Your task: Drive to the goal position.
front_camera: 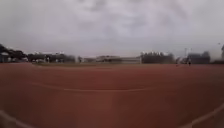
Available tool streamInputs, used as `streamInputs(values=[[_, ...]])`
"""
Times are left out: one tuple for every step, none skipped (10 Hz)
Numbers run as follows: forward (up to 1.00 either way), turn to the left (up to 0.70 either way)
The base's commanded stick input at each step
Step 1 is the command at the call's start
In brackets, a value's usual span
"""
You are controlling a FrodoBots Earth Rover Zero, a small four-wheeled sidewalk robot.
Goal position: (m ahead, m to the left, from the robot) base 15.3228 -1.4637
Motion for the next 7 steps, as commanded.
streamInputs(values=[[0.70, -0.35], [0.70, -0.35], [0.70, -0.35], [0.70, -0.15], [0.70, -0.08], [0.70, -0.02], [0.70, -0.35]])
